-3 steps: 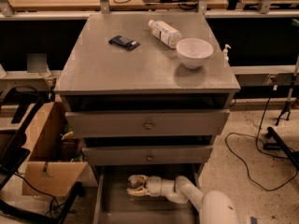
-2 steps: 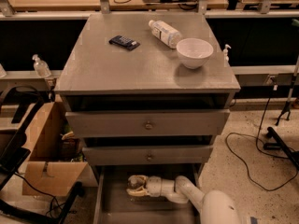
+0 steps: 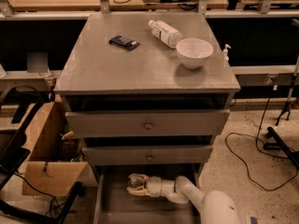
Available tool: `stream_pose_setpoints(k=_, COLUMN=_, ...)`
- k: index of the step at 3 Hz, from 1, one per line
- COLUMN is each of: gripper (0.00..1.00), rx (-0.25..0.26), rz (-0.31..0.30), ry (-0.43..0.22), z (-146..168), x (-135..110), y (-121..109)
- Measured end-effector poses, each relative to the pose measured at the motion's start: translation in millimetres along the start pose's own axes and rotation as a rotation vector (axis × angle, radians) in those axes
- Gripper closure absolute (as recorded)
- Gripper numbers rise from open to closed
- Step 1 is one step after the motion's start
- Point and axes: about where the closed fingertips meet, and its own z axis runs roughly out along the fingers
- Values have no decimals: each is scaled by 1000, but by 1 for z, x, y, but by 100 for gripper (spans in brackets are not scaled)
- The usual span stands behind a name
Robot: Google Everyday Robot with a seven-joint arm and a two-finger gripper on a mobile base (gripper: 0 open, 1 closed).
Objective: Place water bottle into bottom drawer
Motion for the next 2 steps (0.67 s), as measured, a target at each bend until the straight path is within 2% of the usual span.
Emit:
stream_pose_setpoints(k=1, gripper=12, rx=0, rz=0, ry=0, z=0, x=0, y=0)
stream_pose_setpoints(k=2, gripper=0, rx=-3, rz=1, ry=-1, z=2, x=0, y=1)
